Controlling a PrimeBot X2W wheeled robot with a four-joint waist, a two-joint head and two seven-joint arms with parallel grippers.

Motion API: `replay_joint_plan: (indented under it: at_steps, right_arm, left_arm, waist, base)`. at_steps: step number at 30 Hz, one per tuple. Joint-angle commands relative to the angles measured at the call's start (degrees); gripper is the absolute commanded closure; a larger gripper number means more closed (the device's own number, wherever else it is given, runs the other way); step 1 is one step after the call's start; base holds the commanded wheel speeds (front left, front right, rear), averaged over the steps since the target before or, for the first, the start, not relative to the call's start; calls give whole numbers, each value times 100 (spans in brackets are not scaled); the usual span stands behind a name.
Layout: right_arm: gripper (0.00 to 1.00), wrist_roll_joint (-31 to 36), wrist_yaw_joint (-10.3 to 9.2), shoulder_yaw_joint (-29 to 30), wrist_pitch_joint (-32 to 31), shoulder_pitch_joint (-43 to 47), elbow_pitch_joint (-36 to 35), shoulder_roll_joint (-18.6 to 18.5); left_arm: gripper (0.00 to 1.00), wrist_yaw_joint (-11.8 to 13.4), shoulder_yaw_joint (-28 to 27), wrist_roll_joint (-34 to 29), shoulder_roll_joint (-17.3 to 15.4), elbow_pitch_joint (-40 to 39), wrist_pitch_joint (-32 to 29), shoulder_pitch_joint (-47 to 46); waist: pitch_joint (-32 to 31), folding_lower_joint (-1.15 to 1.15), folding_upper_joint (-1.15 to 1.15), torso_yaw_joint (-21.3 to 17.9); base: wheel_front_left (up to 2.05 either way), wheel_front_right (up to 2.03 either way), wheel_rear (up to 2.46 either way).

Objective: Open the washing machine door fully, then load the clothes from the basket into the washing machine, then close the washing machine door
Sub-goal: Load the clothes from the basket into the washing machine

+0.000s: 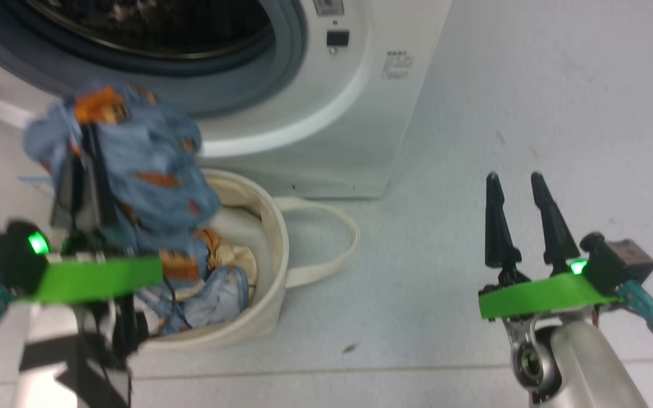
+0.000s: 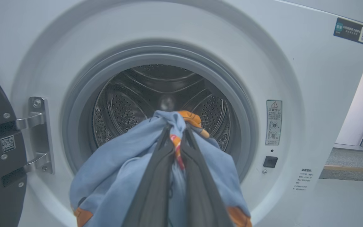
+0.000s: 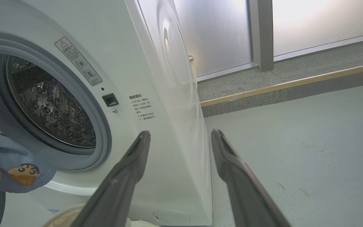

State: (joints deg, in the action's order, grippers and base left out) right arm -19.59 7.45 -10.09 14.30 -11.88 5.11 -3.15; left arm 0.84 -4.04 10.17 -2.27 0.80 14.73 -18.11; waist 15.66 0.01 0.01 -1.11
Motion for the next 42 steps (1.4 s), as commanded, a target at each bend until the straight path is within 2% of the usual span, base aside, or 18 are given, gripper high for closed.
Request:
replay_joint_plan:
  at_steps: [1,11,12,17,30,34,35,36,37,42]
  right_arm:
    - [0,57,3,-120,70,-216,-204,27]
    - [0,83,3,-161,70,-718,-350,27]
    - [0,82,3,-173,70,-798,-382,27]
    - [0,21,3,-226,70,-996,-457,27]
    - [0,-278,3,-439,70,-1199,-524,27]
    - [0,-265,3,-405,70,-1222,-532,27]
    - [0,-251,3,-420,70,-1233,-524,27]
    - [0,-247,3,-438,70,-1244,-522,27]
    - [0,-253,3,-452,70,-1257,-529,27]
    - [0,-245,3,-473,70,-1301,-558,27]
  left_arm:
    - [100,-52,-233,-72,-62,-142,27,-381]
    - [100,-412,-938,-347,-93,693,27,-2290]
    - [100,-481,-1117,-375,-158,924,27,-2702]
    - [100,-602,-1324,-523,-400,1439,27,-3734]
    - [100,-600,-1858,-695,-1085,2308,27,-5914]
    - [100,-530,-1881,-799,-1071,2290,27,-6135]
    - [96,-476,-1882,-845,-1055,2362,27,-6135]
    - [28,-433,-1855,-908,-1054,2439,27,-6137]
    - [0,-392,-1826,-960,-1057,2476,27,-6149]
    - [0,-326,-1702,-1062,-1051,2641,27,-6115]
  waist:
    - [382,-1,-1,-88]
    - [1606,-1,-1,-476]
    - [1820,-1,-1,-565]
    - [2292,-1,-1,-795]
    - [2955,-1,-1,-1401]
    - [3067,-1,-1,-1405]
    - [3078,-1,-1,-1399]
    - [3089,-1,-1,-1394]
    - [3105,-1,-1,-1390]
    - [3125,-1,-1,-1346]
  base:
    - [0,0,0]
    - [0,0,0]
    - [0,0,0]
    - [0,0,0]
    - [0,0,0]
    - [0,0,0]
    - [0,0,0]
    - [0,0,0]
    - [0,0,0]
    - [0,0,0]
